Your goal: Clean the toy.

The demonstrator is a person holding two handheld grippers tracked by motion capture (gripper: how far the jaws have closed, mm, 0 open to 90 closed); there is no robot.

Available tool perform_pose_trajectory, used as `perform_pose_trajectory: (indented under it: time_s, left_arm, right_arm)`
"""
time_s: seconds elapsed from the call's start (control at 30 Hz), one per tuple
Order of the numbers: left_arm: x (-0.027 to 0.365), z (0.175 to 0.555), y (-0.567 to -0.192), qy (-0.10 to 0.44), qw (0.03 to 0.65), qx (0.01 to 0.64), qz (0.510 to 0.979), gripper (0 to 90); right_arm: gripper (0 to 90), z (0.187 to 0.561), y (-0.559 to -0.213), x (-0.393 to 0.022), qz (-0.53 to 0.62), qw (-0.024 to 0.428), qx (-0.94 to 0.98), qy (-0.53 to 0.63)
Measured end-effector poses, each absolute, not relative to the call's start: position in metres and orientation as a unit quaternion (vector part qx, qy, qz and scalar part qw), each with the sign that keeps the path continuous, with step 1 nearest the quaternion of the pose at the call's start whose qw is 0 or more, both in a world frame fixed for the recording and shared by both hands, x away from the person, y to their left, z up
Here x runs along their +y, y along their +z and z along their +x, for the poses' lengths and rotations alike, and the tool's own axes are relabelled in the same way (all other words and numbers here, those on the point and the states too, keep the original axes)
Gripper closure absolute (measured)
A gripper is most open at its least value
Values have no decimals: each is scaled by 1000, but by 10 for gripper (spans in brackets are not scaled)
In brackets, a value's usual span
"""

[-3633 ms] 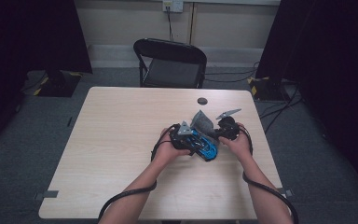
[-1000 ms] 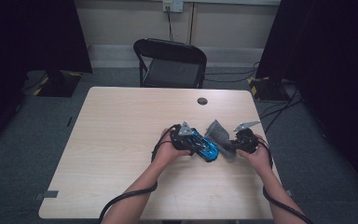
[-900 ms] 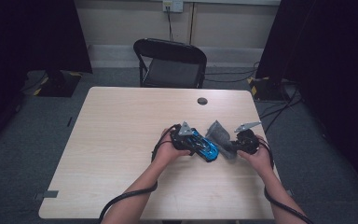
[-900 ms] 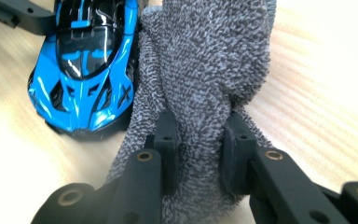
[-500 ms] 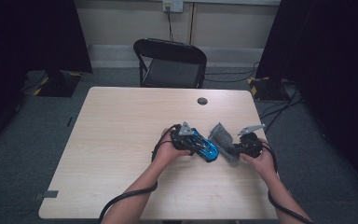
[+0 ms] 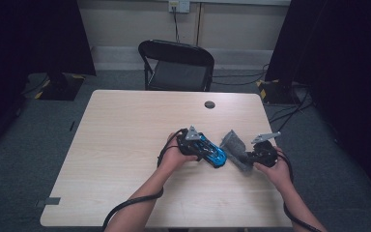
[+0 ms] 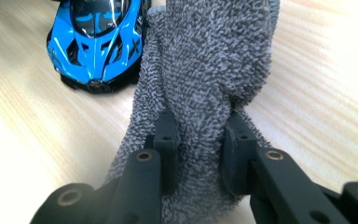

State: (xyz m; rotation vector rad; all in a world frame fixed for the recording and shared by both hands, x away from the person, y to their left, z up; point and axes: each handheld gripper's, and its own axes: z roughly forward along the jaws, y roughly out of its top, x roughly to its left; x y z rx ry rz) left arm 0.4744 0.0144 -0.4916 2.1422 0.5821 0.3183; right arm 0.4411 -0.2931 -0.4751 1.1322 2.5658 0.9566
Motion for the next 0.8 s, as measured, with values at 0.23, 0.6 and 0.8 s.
perform_pose_trajectory:
  time_s: [0.23,0.6,0.8]
  left_arm:
    - [15,475,-492,128,434,234,860,288]
    - [14,474,-491,128,433,234,861,288]
    - [13,475,-489,123,426,240,864,285]
  right_arm:
    - [710,431,-475,-301,383,90,860,323]
    - [710,418,-475,-309,383,85,861,323]
    - [710,412,-468,-315,383,89,862,318]
